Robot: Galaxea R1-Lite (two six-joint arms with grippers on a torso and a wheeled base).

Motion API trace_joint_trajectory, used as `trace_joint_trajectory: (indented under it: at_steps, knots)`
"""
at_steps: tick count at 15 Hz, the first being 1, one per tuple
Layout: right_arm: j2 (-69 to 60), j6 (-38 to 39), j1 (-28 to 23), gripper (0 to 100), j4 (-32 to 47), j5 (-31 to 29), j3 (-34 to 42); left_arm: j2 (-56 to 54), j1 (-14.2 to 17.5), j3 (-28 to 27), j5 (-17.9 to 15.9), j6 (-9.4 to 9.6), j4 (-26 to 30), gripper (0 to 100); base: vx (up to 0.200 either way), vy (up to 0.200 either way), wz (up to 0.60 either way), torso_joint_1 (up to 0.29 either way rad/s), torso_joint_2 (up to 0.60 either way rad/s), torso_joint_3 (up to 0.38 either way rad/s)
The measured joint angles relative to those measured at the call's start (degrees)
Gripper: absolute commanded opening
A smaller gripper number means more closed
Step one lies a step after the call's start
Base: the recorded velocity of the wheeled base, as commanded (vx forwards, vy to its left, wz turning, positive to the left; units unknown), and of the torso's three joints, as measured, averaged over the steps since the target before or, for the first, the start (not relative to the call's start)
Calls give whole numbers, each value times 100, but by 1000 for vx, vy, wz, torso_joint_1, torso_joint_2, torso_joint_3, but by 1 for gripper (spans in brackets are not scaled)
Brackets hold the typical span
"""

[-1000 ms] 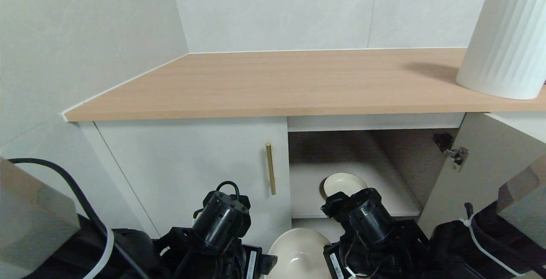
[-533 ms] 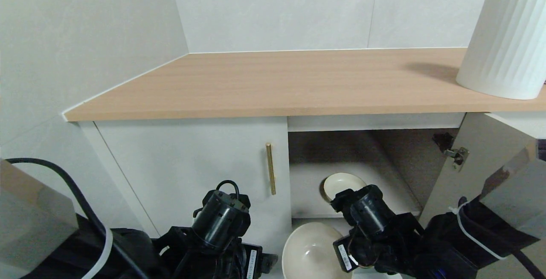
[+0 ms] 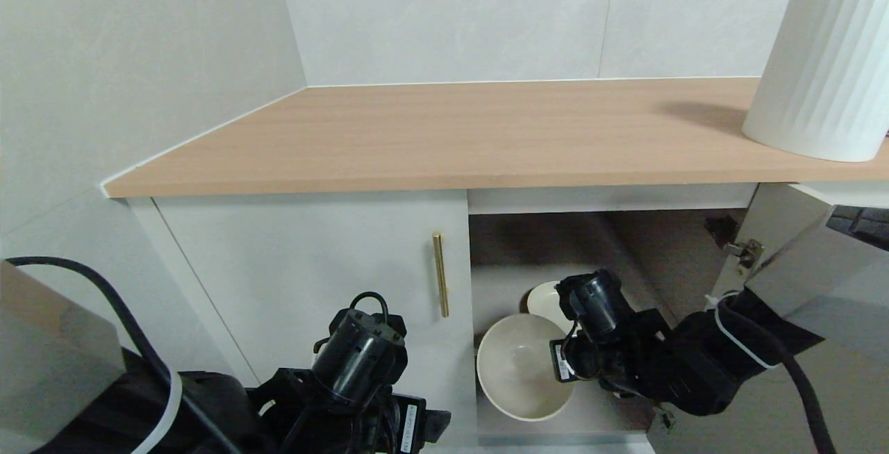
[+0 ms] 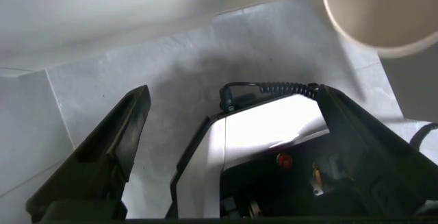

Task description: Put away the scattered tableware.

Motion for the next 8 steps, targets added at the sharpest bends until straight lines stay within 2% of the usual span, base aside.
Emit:
trace_joint_trajectory:
  at_steps: [5,8]
  knots:
    - [157,864,-457,0,5,61,-655,-5,0,-11,10,-5,0,100,0,0,0,0,0,0]
    - [282,991,-725,0,-13,57,-880,-7,1,-15,10,-6,0,100,0,0,0,0,0,0]
